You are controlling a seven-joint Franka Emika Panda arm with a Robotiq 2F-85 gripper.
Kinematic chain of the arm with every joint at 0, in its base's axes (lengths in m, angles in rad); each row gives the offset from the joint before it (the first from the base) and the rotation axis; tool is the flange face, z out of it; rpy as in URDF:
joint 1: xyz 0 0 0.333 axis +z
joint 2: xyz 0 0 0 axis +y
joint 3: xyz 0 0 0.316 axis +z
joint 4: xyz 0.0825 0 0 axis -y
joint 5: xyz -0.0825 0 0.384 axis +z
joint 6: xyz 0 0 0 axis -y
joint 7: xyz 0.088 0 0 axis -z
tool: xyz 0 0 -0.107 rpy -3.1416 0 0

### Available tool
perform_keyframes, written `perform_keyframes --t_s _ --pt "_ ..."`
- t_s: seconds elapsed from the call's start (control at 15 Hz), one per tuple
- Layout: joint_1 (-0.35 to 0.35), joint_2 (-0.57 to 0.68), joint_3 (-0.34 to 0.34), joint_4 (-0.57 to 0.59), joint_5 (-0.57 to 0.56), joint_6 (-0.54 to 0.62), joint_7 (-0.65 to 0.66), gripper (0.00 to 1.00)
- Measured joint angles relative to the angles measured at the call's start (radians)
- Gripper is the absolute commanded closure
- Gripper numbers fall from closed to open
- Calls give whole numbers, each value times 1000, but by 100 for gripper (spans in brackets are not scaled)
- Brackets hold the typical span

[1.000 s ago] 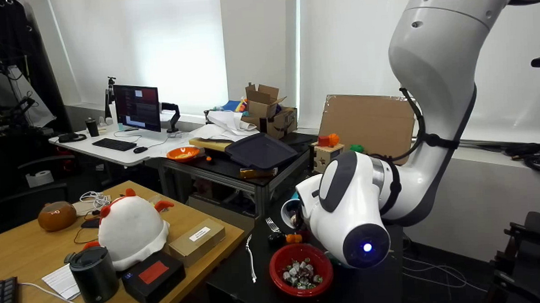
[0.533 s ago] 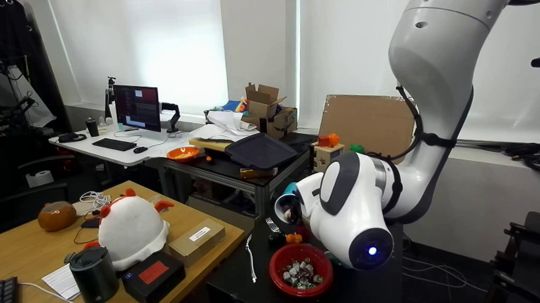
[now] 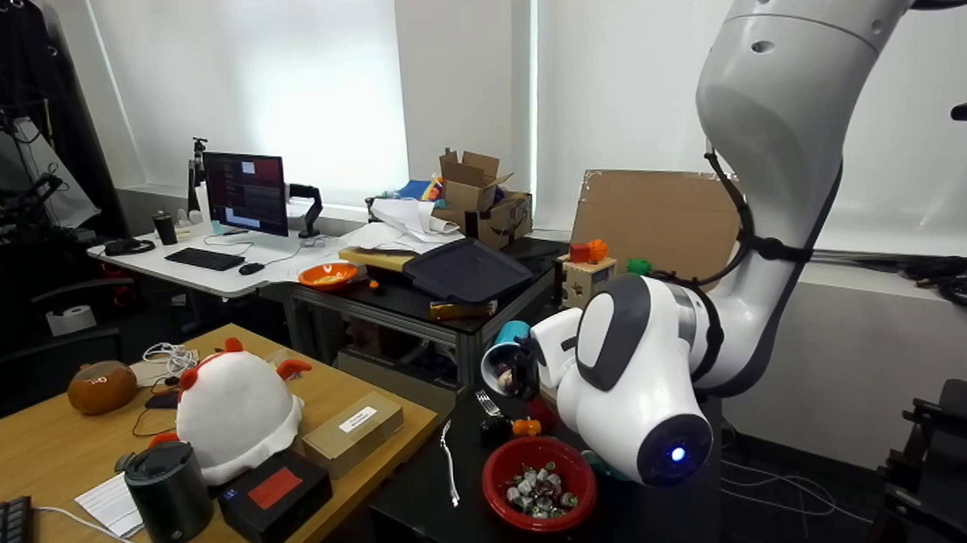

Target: Pour the contents from the right blue cup into the bowl

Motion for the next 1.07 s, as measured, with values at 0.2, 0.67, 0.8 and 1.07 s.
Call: perform_keyframes --t_s 0.2,0.67,0.8,1.07 --pt "-1 0 1 -4 -46 -11 41 99" --pt "-14 0 16 -8 -105 -43 147 99" --pt "-15 0 20 -10 -119 -58 188 99" --pt "-15 1 23 -15 -157 -101 274 99"
